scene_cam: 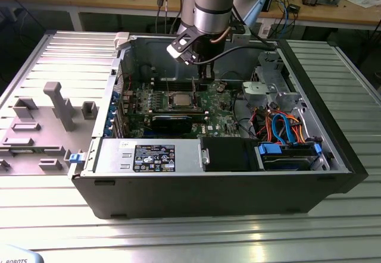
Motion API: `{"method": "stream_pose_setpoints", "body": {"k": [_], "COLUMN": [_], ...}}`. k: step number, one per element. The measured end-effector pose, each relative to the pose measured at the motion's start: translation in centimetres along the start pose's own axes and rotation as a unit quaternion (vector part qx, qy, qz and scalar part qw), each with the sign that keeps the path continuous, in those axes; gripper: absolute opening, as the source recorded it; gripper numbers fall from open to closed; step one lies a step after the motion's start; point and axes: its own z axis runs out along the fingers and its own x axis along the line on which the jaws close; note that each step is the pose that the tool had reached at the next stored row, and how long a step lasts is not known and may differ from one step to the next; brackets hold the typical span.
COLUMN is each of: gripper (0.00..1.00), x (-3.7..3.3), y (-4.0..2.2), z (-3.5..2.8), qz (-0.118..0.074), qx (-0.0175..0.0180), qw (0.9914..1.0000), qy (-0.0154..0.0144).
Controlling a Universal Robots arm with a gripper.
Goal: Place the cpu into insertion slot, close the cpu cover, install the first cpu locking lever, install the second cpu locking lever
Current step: 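Close the cpu cover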
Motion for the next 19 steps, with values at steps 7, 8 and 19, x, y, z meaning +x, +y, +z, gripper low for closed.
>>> {"method": "stream_pose_setpoints", "body": {"k": [7, 8, 19], "gripper": [0.11, 0.11, 0.11], "x": [0.0, 0.0, 0.01], "y": [-0.41, -0.42, -0.79], "z": [0.0, 0.01, 0.1], "qz": [0.0, 0.0, 0.0], "qx": [0.0, 0.0, 0.0], "qw": [1.0, 1.0, 1.0], "qy": [0.0, 0.0, 0.0]}}
